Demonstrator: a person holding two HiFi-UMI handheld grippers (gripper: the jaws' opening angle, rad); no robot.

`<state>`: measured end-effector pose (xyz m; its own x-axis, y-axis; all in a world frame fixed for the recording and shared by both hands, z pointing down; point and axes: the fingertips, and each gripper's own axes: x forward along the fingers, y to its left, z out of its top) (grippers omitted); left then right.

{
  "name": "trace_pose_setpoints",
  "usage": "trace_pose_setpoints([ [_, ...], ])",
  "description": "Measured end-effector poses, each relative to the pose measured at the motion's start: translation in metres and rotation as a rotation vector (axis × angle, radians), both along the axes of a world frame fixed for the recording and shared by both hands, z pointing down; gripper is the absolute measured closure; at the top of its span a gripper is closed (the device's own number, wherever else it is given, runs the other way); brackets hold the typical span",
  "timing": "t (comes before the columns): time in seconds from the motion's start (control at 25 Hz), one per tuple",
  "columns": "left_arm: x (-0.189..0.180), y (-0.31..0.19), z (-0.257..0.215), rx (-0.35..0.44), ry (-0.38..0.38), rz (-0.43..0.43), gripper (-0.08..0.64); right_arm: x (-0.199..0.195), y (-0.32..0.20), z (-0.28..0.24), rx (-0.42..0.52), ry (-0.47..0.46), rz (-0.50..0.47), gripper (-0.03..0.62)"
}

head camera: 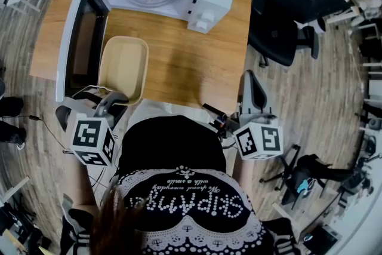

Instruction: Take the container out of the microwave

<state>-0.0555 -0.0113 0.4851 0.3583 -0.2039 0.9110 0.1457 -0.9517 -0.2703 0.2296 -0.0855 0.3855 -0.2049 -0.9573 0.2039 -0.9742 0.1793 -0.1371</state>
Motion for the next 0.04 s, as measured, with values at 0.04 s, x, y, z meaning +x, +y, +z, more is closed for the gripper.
trace_pose_setpoints([
  [0.04,-0.0005,-0.0001,0.0,0.0,-0.001,0.0,0.525,-0.0003,0.0001,0.0,0.0,0.001,0.0,0.557],
])
